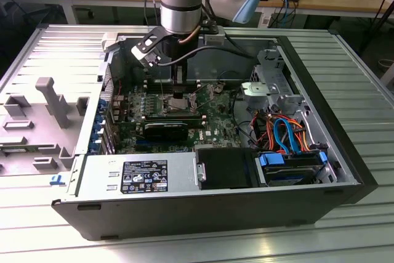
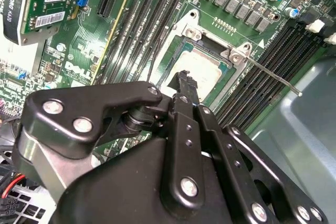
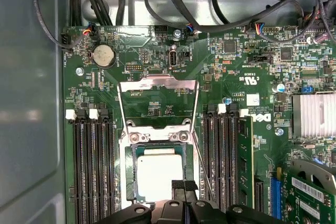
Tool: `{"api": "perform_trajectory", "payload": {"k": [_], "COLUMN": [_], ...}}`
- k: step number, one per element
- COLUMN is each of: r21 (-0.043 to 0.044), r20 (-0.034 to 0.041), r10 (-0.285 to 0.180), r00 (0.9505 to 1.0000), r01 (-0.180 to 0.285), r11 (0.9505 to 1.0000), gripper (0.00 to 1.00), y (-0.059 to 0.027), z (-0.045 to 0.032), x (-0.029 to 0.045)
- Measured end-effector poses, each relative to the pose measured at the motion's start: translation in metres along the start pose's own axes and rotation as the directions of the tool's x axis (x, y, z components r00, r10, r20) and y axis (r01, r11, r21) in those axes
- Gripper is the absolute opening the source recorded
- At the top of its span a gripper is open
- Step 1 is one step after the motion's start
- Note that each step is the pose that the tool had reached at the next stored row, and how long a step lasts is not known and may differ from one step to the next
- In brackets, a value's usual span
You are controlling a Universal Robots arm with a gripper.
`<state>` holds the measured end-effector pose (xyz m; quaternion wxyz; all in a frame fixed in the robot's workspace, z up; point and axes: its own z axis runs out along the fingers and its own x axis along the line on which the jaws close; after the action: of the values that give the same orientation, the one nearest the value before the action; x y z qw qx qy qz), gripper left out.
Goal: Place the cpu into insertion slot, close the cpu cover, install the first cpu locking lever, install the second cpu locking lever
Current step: 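Close the cpu cover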
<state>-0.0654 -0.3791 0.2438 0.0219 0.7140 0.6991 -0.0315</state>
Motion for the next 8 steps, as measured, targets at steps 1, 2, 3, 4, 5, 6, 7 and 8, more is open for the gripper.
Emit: {"api": "perform_trajectory", "payload": {"k": [1, 2, 3, 4, 5, 6, 7, 8], "r21": [0.0, 0.0, 0.0001, 0.0, 0.0, 0.0, 0.0, 0.0], "r20": [0.0, 0.0, 0.0, 0.0, 0.0, 0.0, 0.0, 0.0], "r10": [0.0, 0.0, 0.0, 0.0, 0.0, 0.0, 0.0, 0.0], "r00": [1.0, 1.0, 1.0, 1.0, 1.0, 1.0, 1.0, 1.0], "r01": [0.0, 0.0, 0.0, 0.0, 0.0, 0.0, 0.0, 0.0], "r11": [1.0, 1.0, 1.0, 1.0, 1.0, 1.0, 1.0, 1.0], "gripper": [0.11, 0.11, 0.11, 0.11, 0.11, 0.11, 0.11, 0.11], "y": [0.0, 0.0, 0.0, 0.0, 0.0, 0.0, 0.0, 0.0001], "z": [-0.0001, -0.0001, -0.0001, -0.0001, -0.0001, -0.0001, -0.0001, -0.0001], "x": [0.0, 0.0, 0.0, 0.0, 0.0, 0.0, 0.0, 0.0]}}
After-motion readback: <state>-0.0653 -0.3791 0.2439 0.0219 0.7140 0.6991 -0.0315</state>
